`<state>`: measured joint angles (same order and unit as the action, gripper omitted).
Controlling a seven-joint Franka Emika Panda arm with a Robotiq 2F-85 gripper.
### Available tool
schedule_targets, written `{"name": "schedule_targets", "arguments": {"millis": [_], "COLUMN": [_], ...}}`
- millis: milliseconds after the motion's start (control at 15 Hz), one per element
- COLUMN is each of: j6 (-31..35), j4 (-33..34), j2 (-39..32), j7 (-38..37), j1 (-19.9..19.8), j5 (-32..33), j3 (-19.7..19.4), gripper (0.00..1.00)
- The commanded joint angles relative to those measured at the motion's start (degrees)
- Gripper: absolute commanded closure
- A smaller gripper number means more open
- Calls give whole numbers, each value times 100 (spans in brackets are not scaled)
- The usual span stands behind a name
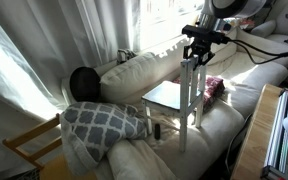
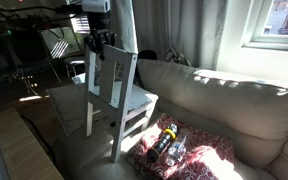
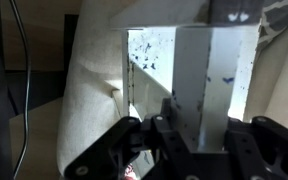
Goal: Pick up the striped towel and put it on the top of the backrest of the couch, turn the chair ninety degrees clockwise on the couch
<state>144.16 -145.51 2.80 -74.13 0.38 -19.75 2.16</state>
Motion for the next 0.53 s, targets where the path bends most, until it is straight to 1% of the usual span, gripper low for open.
{"name": "schedule_targets", "arguments": {"millis": [0,67,133,200,467], "j6": [40,14,8,-16,-132], "j4": [225,258,292,334,408], "j2": [-251,-333,-413,-458,-614], "j7": [-85,-62,-87,-82,-443], "j1": [38,45,49,54,62], "j5": [-147,-136,-82,-57,611], "j3": [-11,-11,-12,-16,-64], "gripper": [81,52,50,44,14]}}
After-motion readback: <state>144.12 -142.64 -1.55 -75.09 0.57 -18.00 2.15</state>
